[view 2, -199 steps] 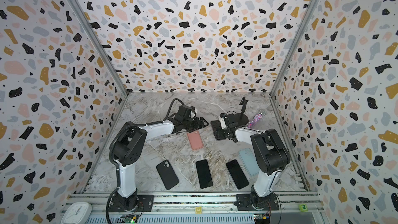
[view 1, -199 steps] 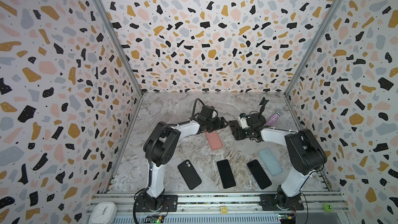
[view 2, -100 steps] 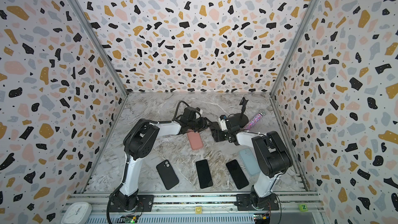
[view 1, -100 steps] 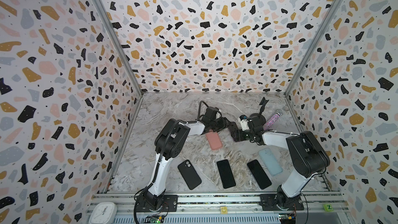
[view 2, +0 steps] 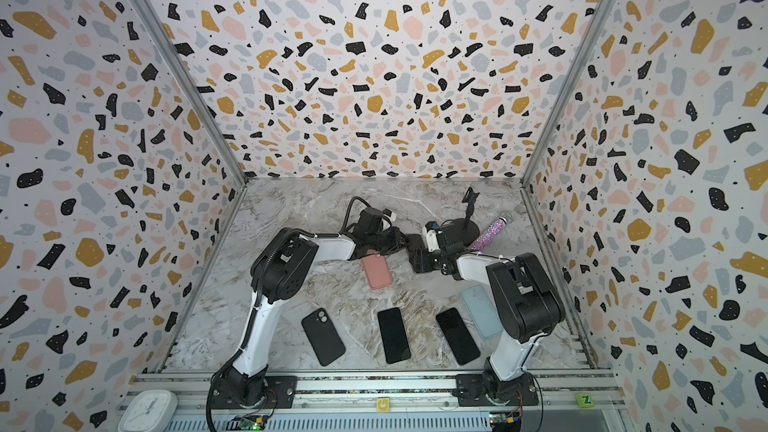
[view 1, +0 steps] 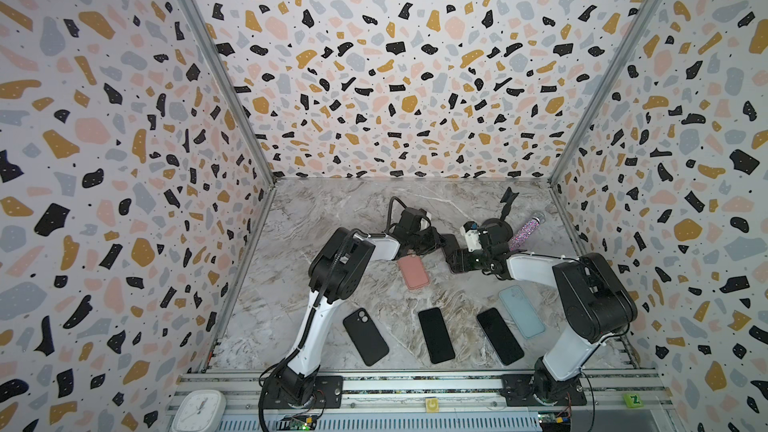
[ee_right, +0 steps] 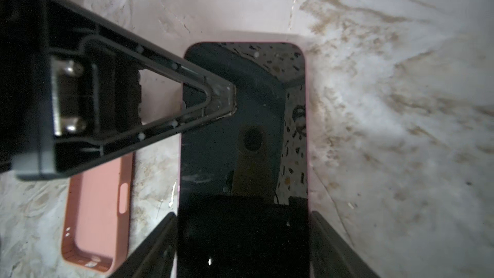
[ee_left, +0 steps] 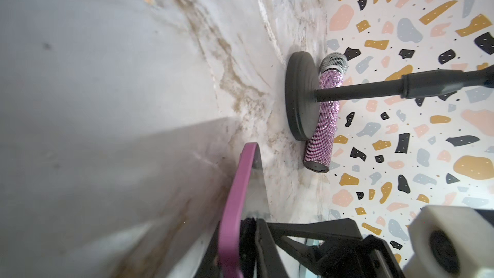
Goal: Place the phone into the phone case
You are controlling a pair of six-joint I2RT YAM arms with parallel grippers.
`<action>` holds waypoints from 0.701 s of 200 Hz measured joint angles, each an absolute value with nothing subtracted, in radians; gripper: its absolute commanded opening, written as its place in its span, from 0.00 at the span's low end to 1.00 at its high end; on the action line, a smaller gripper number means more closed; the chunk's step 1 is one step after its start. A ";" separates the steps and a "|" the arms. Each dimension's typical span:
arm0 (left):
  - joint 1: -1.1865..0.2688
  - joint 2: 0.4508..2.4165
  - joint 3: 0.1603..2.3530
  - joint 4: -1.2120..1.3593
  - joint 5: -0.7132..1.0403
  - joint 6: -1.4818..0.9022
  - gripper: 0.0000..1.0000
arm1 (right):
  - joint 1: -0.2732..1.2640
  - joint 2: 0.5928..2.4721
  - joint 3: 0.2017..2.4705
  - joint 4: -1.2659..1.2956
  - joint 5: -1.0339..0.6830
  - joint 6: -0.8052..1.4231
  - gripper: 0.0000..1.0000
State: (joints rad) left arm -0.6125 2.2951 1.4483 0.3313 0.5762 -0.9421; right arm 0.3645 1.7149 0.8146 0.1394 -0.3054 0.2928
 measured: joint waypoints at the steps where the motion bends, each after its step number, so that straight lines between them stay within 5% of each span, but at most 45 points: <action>1: -0.612 2.295 1.449 0.334 0.577 -0.942 0.08 | 0.364 1.714 0.814 0.139 -0.306 0.294 0.55; 72: -0.621 2.250 1.336 0.499 0.612 -1.021 0.00 | 0.354 1.626 0.814 0.007 -0.311 0.310 0.83; 140: -0.622 2.137 1.139 0.751 0.537 -1.231 0.00 | 0.342 1.118 0.624 0.074 -0.325 0.661 0.75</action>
